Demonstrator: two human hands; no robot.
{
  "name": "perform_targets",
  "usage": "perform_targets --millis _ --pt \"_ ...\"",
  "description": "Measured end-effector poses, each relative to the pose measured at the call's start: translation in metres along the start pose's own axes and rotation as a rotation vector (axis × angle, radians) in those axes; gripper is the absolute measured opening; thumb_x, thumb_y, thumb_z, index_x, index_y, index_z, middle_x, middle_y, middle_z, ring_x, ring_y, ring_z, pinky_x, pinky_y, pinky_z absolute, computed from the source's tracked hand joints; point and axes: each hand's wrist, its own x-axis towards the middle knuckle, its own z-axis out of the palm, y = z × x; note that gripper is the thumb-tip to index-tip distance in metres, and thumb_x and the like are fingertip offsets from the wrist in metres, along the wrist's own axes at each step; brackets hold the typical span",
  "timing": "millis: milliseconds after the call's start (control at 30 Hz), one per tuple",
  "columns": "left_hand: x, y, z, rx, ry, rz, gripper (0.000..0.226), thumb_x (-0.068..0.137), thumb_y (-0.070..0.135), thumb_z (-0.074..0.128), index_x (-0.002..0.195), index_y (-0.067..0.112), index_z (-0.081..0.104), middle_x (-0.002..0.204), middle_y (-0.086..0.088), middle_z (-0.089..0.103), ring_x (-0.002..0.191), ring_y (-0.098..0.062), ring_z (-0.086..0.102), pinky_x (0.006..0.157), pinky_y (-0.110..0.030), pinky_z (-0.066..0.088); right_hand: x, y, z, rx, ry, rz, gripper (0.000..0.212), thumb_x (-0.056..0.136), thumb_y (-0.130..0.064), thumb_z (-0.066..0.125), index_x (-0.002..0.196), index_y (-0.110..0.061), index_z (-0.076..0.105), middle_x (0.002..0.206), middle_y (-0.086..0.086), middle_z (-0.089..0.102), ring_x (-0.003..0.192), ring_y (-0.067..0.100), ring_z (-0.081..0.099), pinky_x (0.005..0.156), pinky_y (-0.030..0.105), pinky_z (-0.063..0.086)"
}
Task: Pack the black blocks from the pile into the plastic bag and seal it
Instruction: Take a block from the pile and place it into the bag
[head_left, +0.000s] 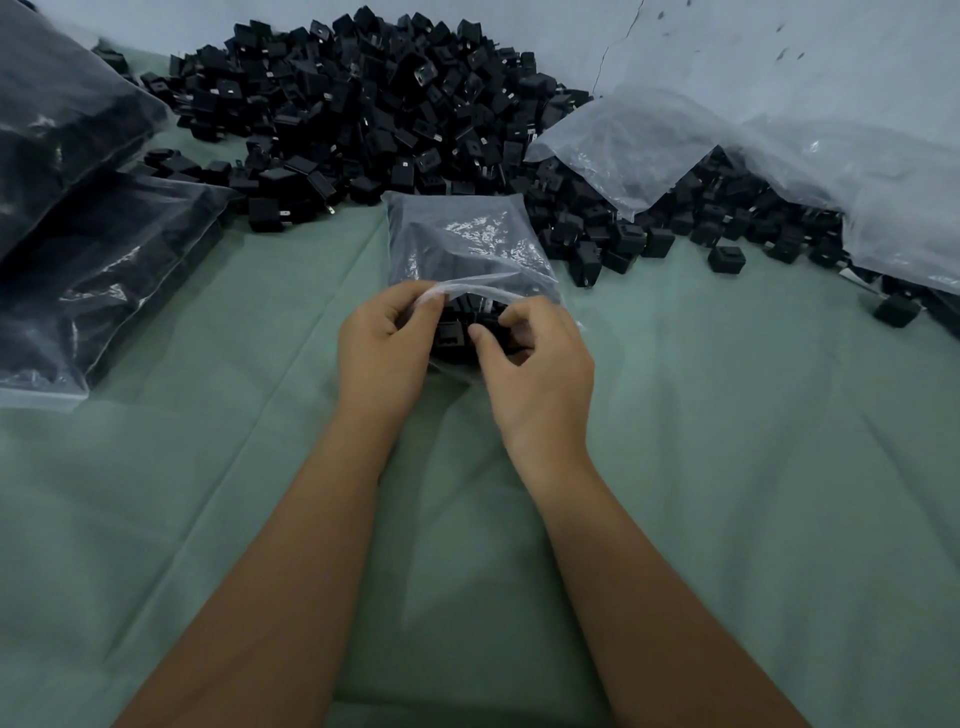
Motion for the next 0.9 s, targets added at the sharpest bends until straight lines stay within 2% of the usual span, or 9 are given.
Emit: perform_targets --millis 133,267,367,467,533,600,667,800,900 --pt "-0.002 0.003 -0.001 0.072 -0.078 0.014 0.029 0.079 0.013 0.057 0.099 0.023 0.074 0.089 0.007 0.074 0.089 -0.013 0.069 0.087 -0.040 0.056 0.002 0.005 0.003 -0.028 -0.017 -0.049 0.019 0.089 -0.018 0.067 0.105 -0.011 0.073 0.110 -0.001 0.059 0.094 0.003 0.053 0.084 0.004 0.038" --pt "-0.001 0.002 -0.001 0.182 -0.109 0.058 0.032 0.079 0.007 0.062 0.099 0.030 0.070 0.092 0.010 0.073 0.091 -0.009 0.067 0.088 -0.039 0.054 0.001 0.004 0.004 0.017 -0.085 -0.063 0.033 0.090 -0.013 0.063 0.122 -0.009 0.066 0.121 0.001 0.057 0.104 0.001 0.051 0.093 0.028 0.050" --pt "0.001 0.000 -0.001 0.206 -0.104 0.078 0.031 0.083 0.004 0.063 0.103 0.026 0.071 0.096 0.009 0.073 0.094 -0.009 0.066 0.090 -0.038 0.053 0.001 0.003 0.002 0.052 -0.067 -0.061 0.033 0.087 -0.006 0.061 0.119 -0.014 0.066 0.117 -0.002 0.062 0.095 -0.002 0.056 0.089 0.028 0.052" --pt "0.002 -0.002 -0.001 0.212 -0.103 0.088 0.027 0.085 0.005 0.063 0.104 0.022 0.072 0.096 0.006 0.073 0.094 -0.012 0.066 0.090 -0.039 0.052 -0.002 0.001 -0.001 0.059 -0.120 -0.067 0.032 0.082 -0.005 0.054 0.103 -0.021 0.070 0.109 -0.007 0.067 0.100 0.007 0.060 0.088 0.028 0.050" --pt "0.002 -0.002 -0.001 0.211 -0.099 0.085 0.026 0.087 0.005 0.061 0.104 0.022 0.072 0.097 0.007 0.073 0.095 -0.012 0.066 0.091 -0.039 0.052 -0.005 0.001 -0.002 -0.054 -0.192 -0.114 0.031 0.080 -0.010 0.054 0.101 -0.022 0.073 0.119 -0.004 0.063 0.111 0.010 0.053 0.094 0.021 0.041" --pt "0.002 0.000 -0.001 0.178 -0.087 0.070 0.026 0.090 0.007 0.058 0.103 0.025 0.072 0.096 0.010 0.073 0.094 -0.009 0.066 0.091 -0.038 0.052 -0.006 0.003 -0.003 -0.239 -0.233 -0.179 0.033 0.083 -0.015 0.056 0.110 -0.024 0.073 0.128 0.002 0.058 0.119 0.019 0.046 0.101 0.027 0.037" --pt "0.001 0.000 0.000 0.138 -0.076 0.058 0.024 0.093 0.010 0.056 0.103 0.024 0.074 0.097 0.011 0.073 0.095 -0.008 0.067 0.091 -0.038 0.053 -0.006 0.005 -0.003 -0.386 -0.252 -0.246 0.037 0.086 -0.021 0.056 0.121 -0.026 0.068 0.131 0.006 0.056 0.119 0.025 0.044 0.104 0.034 0.036" --pt "0.001 0.000 0.000 0.083 -0.052 0.069 0.023 0.092 0.011 0.060 0.106 0.020 0.075 0.101 0.008 0.073 0.100 -0.009 0.066 0.093 -0.040 0.053 -0.007 0.006 -0.002 -0.591 -0.295 -0.320 0.047 0.088 -0.029 0.049 0.134 -0.028 0.057 0.132 0.009 0.052 0.120 0.029 0.042 0.104 0.034 0.030" --pt "-0.001 0.000 0.000 0.128 0.006 0.171 0.023 0.089 0.013 0.063 0.108 0.020 0.075 0.105 0.009 0.072 0.103 -0.011 0.064 0.095 -0.042 0.050 -0.006 0.004 0.000 -0.606 -0.323 -0.322 0.049 0.089 -0.023 0.046 0.137 -0.022 0.052 0.126 0.014 0.051 0.115 0.033 0.044 0.101 0.037 0.031"
